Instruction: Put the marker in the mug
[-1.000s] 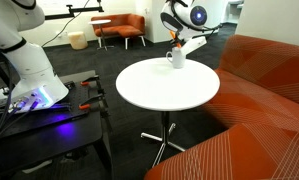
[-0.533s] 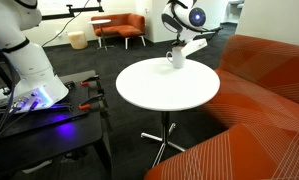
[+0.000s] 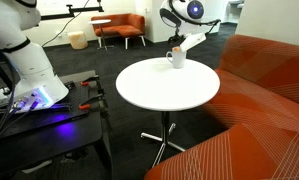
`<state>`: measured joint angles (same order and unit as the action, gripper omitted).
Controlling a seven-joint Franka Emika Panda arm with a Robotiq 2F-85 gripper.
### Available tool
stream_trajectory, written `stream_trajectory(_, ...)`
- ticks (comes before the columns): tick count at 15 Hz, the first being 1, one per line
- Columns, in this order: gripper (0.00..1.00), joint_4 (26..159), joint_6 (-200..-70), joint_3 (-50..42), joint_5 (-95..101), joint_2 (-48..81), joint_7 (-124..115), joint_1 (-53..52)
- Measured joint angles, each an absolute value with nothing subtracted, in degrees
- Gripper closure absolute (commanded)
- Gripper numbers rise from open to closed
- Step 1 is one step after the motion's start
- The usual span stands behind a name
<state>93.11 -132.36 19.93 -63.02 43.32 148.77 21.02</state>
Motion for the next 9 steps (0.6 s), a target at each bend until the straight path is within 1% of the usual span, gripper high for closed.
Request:
stream_trajectory(5, 0.0, 95.45, -132.45, 21.77, -59.43, 40.56, 148.77, 21.21)
stream_trajectory(9, 0.0, 98.88, -135.31, 25.15, -56.32, 36.95, 148.77, 22.12)
